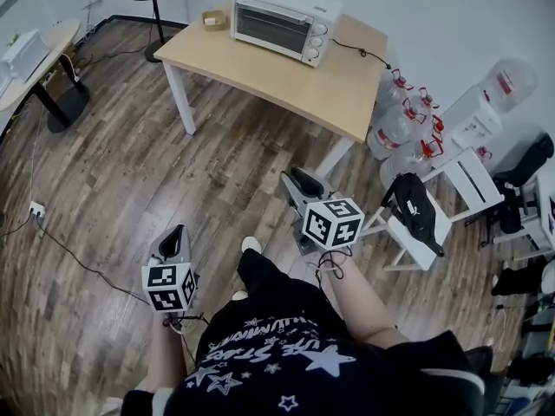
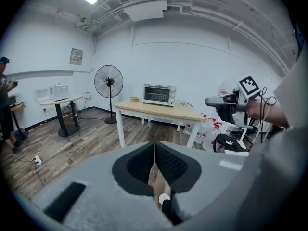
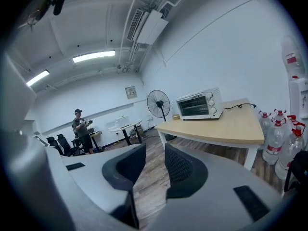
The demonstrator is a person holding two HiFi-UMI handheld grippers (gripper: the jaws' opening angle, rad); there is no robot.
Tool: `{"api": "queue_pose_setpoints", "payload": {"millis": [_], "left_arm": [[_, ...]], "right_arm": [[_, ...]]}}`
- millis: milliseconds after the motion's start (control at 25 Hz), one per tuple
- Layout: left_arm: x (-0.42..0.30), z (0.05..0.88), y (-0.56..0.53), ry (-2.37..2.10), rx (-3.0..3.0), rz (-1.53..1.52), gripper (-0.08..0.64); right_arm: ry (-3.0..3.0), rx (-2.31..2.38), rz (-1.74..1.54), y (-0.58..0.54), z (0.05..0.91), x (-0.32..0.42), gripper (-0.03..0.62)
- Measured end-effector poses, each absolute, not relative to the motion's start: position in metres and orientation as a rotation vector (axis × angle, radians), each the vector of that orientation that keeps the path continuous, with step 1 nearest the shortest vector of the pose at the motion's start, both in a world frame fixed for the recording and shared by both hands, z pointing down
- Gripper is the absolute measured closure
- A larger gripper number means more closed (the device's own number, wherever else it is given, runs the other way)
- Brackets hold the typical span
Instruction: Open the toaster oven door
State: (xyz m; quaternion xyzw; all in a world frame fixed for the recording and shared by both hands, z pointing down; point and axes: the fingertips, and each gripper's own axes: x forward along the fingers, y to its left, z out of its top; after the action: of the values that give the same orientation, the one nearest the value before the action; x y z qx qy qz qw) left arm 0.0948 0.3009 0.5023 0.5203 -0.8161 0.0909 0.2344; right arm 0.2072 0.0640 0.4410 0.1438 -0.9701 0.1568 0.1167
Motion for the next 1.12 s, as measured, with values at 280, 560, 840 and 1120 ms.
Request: {"api": "queue_pose_setpoints", "payload": {"millis": [280, 560, 840, 1120], "left_arm": [[0.049, 0.507, 0.238, -2.201, 1.454, 0.299, 0.538], [0.0, 0.505, 0.163, -2.17, 1.492, 0.337, 0.538], [-0.041, 0.493, 0.092, -2.186, 1.536, 0.371, 0.538], [-0.062, 0.478, 0.047, -2.194, 1.56, 0.35, 0.538]], "right_arm": [[-2.791, 0.464, 0.54, 0.002, 0.462, 0.173, 0.389], [-2.788, 0.529, 0.603, -0.076, 0.467, 0.131, 0.383], [-2.794, 0.555, 0.633, -0.136, 0.464, 0.104, 0.383], [-2.803, 0.589, 0.641, -0.178, 0.456, 0.09, 0.383]]}}
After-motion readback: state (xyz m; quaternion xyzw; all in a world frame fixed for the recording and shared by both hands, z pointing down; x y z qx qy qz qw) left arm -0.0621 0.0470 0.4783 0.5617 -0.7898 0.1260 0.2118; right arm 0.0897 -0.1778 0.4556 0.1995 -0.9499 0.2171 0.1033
